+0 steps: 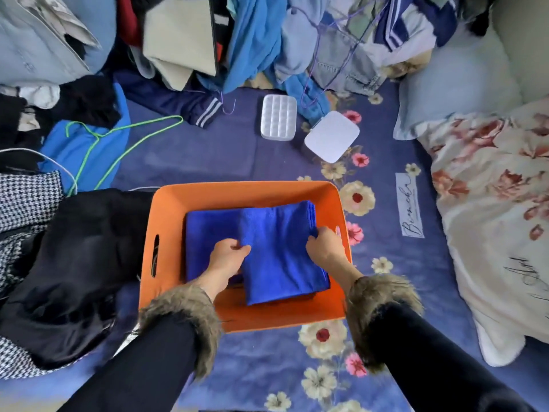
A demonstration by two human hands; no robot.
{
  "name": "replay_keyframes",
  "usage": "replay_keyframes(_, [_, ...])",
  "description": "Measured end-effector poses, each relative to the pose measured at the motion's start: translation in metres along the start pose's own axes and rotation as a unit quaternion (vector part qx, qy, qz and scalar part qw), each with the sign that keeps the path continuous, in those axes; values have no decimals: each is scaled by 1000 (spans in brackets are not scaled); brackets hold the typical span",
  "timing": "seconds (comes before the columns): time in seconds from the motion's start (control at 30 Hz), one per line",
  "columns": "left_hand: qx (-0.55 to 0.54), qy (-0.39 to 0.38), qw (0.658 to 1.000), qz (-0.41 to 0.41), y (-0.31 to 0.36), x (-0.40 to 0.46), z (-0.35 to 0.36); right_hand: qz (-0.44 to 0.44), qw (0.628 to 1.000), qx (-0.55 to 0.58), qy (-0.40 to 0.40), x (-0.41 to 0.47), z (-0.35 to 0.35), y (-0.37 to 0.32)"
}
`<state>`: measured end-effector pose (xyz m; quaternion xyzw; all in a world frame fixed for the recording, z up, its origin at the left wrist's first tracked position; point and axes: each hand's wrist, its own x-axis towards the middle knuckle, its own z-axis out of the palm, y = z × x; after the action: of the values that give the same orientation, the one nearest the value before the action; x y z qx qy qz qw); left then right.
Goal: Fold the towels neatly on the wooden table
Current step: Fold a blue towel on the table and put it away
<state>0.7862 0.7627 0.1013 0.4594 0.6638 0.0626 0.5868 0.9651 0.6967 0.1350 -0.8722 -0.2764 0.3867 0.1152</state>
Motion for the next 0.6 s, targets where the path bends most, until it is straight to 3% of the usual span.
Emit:
replay_keyframes(0.27, [-2,-19,1000,-12,-11,48,28,26,995,-85,44,28,21,2])
replay_keyframes(0.43, [27,-31,999,-3,-6,57,31,25,993,-109,26,34,20,-6])
replay_keyframes(0.53, [66,-66,995,29,-6,57,31,26,991,-130,17,33,25,-6])
replay_keyframes(0.6, [154,-77,981,89,-6,55,32,0,984,-176,17,29,30,-3])
